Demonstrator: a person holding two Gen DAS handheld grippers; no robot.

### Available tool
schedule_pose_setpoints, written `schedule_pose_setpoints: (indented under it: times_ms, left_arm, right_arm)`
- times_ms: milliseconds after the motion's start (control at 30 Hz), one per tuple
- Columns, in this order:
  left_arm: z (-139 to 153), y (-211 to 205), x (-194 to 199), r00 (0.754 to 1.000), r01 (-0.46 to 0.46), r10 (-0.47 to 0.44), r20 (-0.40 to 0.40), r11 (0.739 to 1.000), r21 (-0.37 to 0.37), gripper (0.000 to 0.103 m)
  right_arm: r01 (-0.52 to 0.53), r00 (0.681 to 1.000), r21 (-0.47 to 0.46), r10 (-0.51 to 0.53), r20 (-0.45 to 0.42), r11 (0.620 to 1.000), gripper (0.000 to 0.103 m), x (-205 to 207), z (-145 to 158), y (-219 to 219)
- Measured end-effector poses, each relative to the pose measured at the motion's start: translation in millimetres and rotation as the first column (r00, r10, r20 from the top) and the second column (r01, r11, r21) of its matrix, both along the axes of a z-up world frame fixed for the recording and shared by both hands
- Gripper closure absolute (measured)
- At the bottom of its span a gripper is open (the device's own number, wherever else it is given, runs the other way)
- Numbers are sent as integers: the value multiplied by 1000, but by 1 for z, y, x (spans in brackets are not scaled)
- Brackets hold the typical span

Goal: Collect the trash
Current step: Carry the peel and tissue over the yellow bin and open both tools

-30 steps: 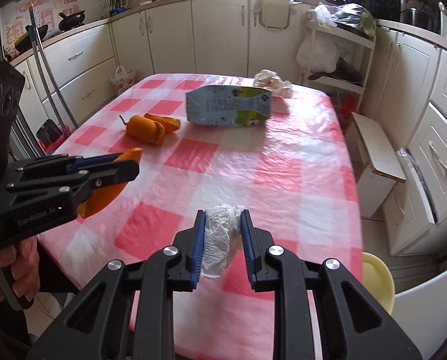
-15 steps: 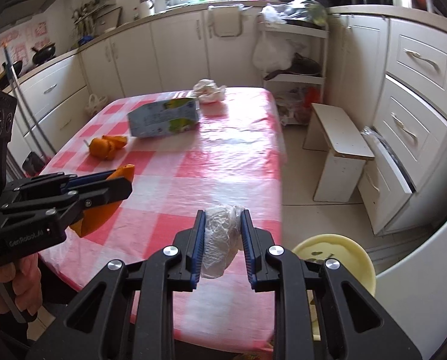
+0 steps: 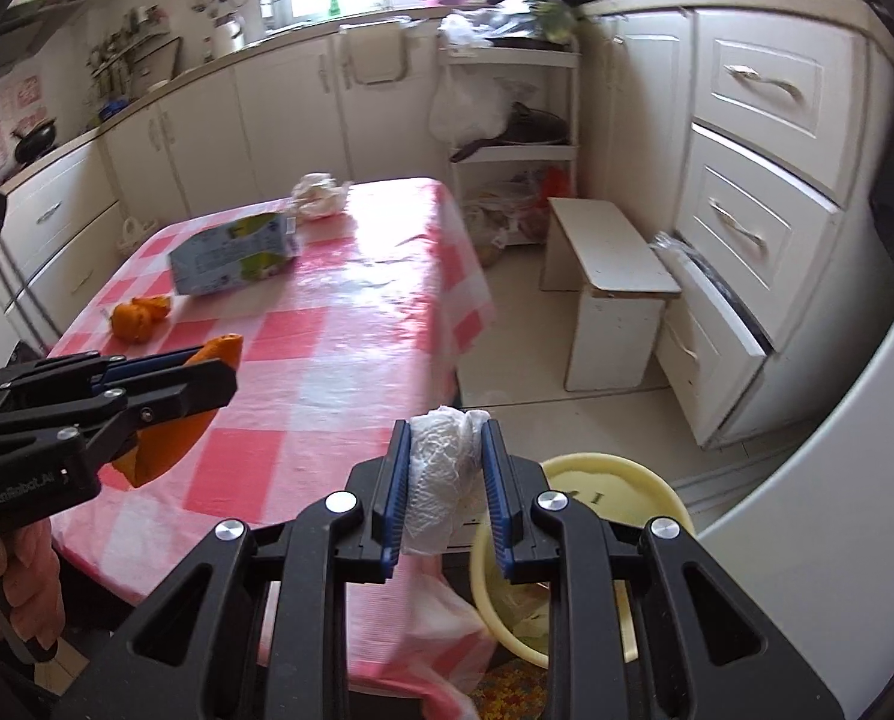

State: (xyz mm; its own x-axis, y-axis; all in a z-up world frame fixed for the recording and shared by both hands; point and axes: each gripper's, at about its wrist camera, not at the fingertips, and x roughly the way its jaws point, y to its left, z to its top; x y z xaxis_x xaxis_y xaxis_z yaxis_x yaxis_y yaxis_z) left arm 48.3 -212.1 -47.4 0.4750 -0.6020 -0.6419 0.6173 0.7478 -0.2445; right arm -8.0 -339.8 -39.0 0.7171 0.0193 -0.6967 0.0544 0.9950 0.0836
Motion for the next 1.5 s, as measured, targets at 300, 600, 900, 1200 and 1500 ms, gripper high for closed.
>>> schedule_pose_setpoints:
  times_ms: [300,600,900,1200,1500]
  left_arm:
    - [1,-52,8,998,68,-68,-11,998,-17,83]
    - [-7,-94,16,993,115,-116,-37,993,-35,83]
    - [-21,-138,22,984,153,-155,-84,988,-36,83]
    - [-31,-161,21,979,166,-166,-117,986,-12,83]
    - [-35,-172,22,978,158,-155,-137,987,9,61]
  right_arm:
    - [156,988,92,-154,-34,983,79,-4,-12,-51]
    - [257,966,136,-249,-72,957,78,-7,-25,-82]
    - [367,930,168,-357,-86,915,62,-15,-31,-108]
    - [436,898,212,-438,-37,875,57,-32,-22,-126]
    - [453,881,257,-472,15,854,54,-41,-14,-135]
